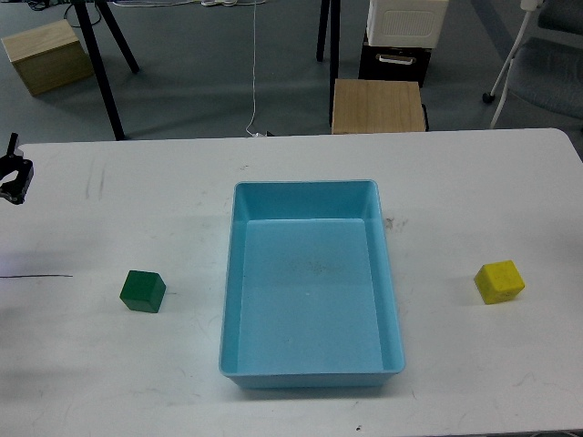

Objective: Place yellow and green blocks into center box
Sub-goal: 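Move the right gripper down to the yellow cube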

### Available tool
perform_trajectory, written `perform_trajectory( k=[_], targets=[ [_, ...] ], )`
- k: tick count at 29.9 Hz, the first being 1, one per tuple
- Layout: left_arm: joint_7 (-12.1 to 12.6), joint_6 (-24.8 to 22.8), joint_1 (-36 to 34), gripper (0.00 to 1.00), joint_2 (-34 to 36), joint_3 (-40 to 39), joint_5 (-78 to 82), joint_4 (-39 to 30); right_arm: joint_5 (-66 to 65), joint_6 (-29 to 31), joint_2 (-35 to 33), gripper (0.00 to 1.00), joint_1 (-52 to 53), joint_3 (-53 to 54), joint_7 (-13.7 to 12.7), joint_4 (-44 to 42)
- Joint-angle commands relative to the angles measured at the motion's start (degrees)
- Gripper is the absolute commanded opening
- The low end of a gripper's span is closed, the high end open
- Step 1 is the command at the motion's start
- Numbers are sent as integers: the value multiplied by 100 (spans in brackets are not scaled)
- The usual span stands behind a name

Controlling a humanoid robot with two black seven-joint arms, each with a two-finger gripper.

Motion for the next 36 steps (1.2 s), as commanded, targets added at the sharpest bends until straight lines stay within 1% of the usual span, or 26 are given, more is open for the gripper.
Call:
perform_trajectory(
  k=[1, 3, 5, 8, 10, 13, 14, 15, 17, 18, 19, 24, 29, 31, 34, 36],
  targets=[
    [0, 0, 4, 100, 1, 0, -1, -8, -1358, 360, -184, 100, 330, -387, 90, 327],
    [0, 0, 4, 100, -8, 0, -1, -8, -1702, 449, -237, 100, 366, -572, 230, 477],
    [0, 0, 4, 100, -17, 0, -1, -8, -2123, 589, -263, 100, 392, -617, 467, 539],
    [0, 0, 4, 100, -26, 0, -1, -17, -2896, 1106, -264, 100, 418, -608, 713, 557],
    [0, 0, 4, 100, -26, 0, -1, -35, -3572, 1467, -246, 100, 523, -617, 950, 557],
    [0, 0, 13, 100, -17, 0, -1, -44, -4784, 1767, -193, 100, 612, -617, 1214, 539],
    [0, 0, 13, 100, -17, 0, -1, -44, -5084, 1811, -158, 100, 620, -617, 1337, 548],
    [0, 0, 13, 100, -8, 0, -1, -44, -5357, 1855, -115, 100, 664, -617, 1529, 574],
    [0, 0, 30, 100, -17, 0, 8, -44, -5701, 1887, -35, 100, 726, -635, 1995, 662],
    [0, 0, 30, 100, -25, 9, 8, -44, -5815, 1887, 8, 100, 735, -635, 2145, 680],
    [0, 0, 30, 100, -34, 0, 8, -44, -5973, 1887, 96, 100, 743, -643, 2199, 680],
    [0, 0, 13, 100, -43, 9, 8, -61, -7115, 1887, 606, 100, 761, -1170, 2243, 627],
    [0, 0, 21, 100, 10, 9, 8, -61, -7521, 1887, 1194, 100, 927, -1627, 2261, 259],
    [0, 0, 30, 100, 27, 0, 8, -70, -7574, 1887, 1239, 100, 1103, -1855, 2366, 197],
    [0, 0, 48, 100, 27, 9, 8, -70, -7600, 1887, 1222, 100, 1419, -2145, 2612, 205],
    [0, 0, 83, 100, 19, 0, 8, -70, -7618, 1887, 1222, 100, 1534, -2304, 2618, 196]
  ],
)
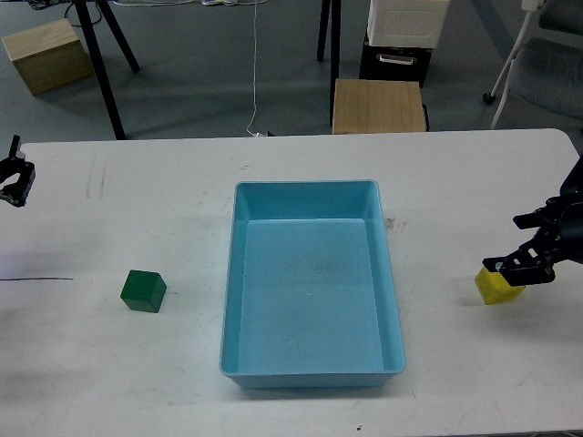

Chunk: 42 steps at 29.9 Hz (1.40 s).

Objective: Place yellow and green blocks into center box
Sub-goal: 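Move the right gripper down to the yellow cube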

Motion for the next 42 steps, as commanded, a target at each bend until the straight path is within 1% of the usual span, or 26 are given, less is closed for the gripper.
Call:
perform_trajectory(
  k=[1, 3, 8, 11, 17, 22, 27, 34, 42],
  targets=[
    [0, 0, 39, 100, -5, -7, -1, -1, -11, 0, -7, 100, 221, -280, 79, -12],
    [0, 0, 39, 100, -14, -7, -1, -1, 24, 0, -77, 100, 186, -298, 79, 49],
    [0, 0, 47, 100, -5, -7, -1, -1, 50, 0, -639, 100, 116, -333, 79, 76],
    [0, 0, 39, 100, -31, 1, -1, -1, -28, -23, -675, 100, -86, -342, 79, 50],
    [0, 0, 21, 100, -49, -7, -1, -1, -20, -23, -666, 100, -122, -333, 79, 15],
    [0, 0, 30, 100, -49, 1, 8, -1, 6, -32, -570, 100, -148, -316, 79, -12],
    [0, 0, 39, 100, -66, 1, 8, -1, 6, -23, -245, 100, -148, -324, 79, -293],
    [0, 0, 56, 100, -66, 1, 8, 17, 6, -23, -51, 100, -297, -333, 79, -425],
    [0, 0, 56, 100, -84, 1, 104, 17, 33, -111, 318, 100, -315, -307, 79, -926]
  ],
)
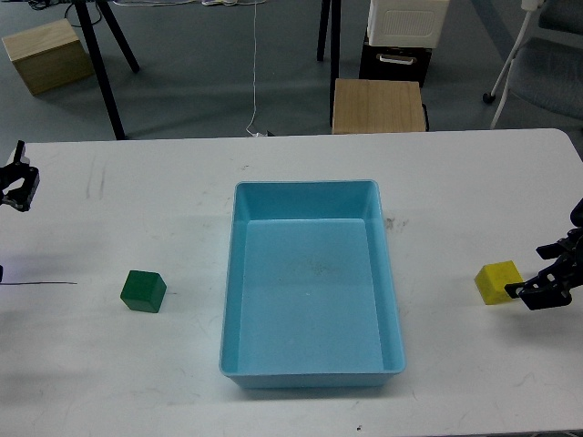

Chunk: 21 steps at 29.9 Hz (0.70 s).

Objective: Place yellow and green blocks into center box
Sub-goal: 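Move the right gripper down to the yellow cube, then close the right gripper on the yellow cube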

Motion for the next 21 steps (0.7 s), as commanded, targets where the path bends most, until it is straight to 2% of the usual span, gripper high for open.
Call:
perform_trajectory(
  k=[1, 21],
  targets=[
    [0, 0, 0, 100, -11, 0, 139, 0, 46, -71, 185, 100, -1, 49, 0, -196],
    [-9, 0, 53, 100, -90, 0, 227, 52, 63, -89, 317, 100, -168, 31, 0, -372]
  ],
)
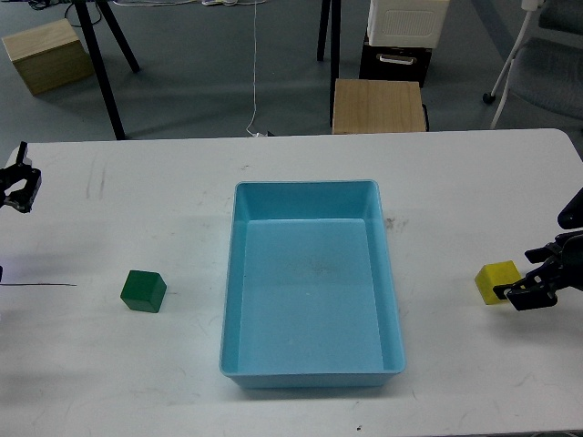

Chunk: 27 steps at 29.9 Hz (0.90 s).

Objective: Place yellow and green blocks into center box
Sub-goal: 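Close the right gripper on the yellow cube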

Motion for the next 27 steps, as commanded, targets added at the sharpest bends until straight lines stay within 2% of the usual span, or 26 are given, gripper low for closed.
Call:
perform_trajectory(
  k=[1, 27],
  targets=[
    [1, 0, 38, 100, -11, -7, 6, 1, 0, -17, 27, 100, -13, 14, 0, -143],
    [-8, 0, 188, 100, -64, -7, 190, 19, 0, -175, 396, 99, -197, 32, 0, -521]
  ],
)
